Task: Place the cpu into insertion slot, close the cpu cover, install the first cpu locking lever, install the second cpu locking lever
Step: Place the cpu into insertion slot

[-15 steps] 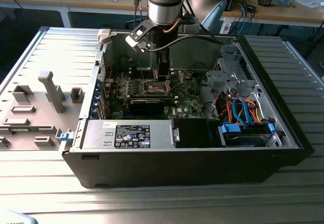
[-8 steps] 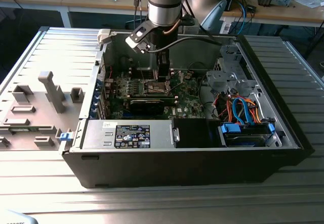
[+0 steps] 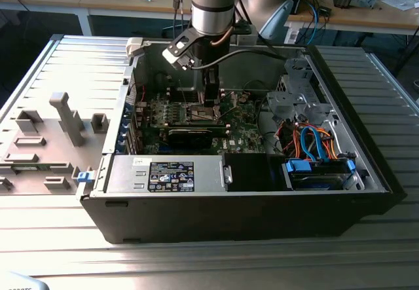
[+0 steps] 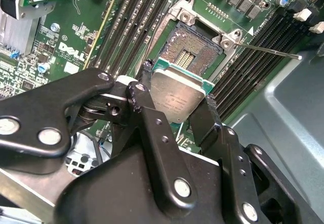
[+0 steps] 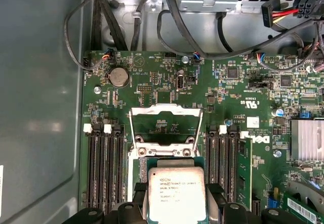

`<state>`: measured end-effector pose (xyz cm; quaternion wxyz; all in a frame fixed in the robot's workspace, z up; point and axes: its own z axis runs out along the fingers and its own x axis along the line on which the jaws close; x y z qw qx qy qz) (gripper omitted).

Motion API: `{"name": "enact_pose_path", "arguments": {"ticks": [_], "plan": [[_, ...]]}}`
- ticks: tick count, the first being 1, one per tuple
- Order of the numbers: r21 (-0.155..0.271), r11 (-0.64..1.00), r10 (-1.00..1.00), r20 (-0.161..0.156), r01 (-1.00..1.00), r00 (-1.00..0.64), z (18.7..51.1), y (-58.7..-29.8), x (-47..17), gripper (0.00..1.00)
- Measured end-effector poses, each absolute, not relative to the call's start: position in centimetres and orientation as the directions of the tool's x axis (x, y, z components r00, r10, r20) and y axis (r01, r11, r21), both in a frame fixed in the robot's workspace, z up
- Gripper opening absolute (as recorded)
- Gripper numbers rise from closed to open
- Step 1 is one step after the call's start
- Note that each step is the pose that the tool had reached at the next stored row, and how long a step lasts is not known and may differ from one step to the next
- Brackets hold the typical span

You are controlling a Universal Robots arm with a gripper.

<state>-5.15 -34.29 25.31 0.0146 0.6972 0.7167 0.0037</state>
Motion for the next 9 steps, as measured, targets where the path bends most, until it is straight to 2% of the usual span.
{"name": "enact_pose_path", "arguments": {"ticks": [9], "plan": [[0.026,0.028,0.999,-0.016,0.999,-0.027,24.27,-34.09,-5.20,0.55]]}}
